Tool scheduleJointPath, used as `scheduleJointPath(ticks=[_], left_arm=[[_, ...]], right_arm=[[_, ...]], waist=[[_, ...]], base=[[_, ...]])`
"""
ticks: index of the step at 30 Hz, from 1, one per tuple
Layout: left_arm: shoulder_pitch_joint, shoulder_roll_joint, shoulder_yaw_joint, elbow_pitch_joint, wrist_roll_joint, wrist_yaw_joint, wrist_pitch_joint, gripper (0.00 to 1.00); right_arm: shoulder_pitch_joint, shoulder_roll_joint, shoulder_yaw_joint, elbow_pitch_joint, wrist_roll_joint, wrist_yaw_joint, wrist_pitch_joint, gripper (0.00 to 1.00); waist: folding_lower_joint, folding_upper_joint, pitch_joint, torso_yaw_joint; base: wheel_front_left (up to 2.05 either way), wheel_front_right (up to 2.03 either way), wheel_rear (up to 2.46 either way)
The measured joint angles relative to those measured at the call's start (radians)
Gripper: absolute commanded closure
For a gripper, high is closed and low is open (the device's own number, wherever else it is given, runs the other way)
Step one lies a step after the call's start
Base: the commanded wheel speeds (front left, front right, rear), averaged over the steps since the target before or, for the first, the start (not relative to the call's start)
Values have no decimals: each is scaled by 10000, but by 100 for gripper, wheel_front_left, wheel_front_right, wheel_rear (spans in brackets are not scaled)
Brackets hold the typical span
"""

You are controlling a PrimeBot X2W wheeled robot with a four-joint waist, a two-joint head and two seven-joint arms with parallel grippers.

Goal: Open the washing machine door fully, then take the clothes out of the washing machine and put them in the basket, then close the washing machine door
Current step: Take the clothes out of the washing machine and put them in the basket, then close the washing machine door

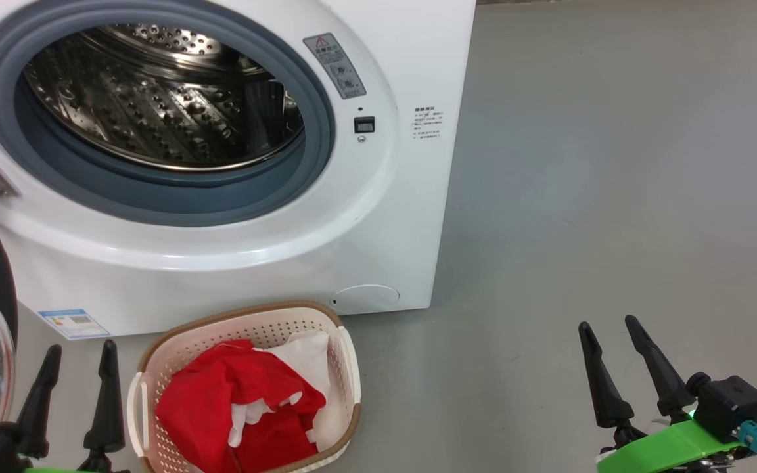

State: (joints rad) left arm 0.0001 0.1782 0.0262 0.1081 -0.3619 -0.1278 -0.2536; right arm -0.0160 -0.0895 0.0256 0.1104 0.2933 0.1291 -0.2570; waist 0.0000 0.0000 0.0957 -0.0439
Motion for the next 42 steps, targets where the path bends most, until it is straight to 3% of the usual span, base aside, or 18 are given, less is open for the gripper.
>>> scheduleJointPath(ticks=[11, 28, 42], left_arm=[[-1, -73, -4, -33, 59, 0, 0, 0], [91, -119, -75, -201, 75, 0, 0, 0], [180, -240, -54, -94, -4, 0, 0, 0]], right_arm=[[0, -2, -15, -4, 0, 0, 0, 0], [190, -33, -6, 0, 0, 0, 0, 0], [190, -56, 4, 2, 0, 0, 0, 0]], waist=[[0, 0, -7, 31], [0, 0, -105, 115], [0, 0, -120, 251]], base=[[-24, 24, 0], [-117, 117, 0], [-10, 10, 0]])
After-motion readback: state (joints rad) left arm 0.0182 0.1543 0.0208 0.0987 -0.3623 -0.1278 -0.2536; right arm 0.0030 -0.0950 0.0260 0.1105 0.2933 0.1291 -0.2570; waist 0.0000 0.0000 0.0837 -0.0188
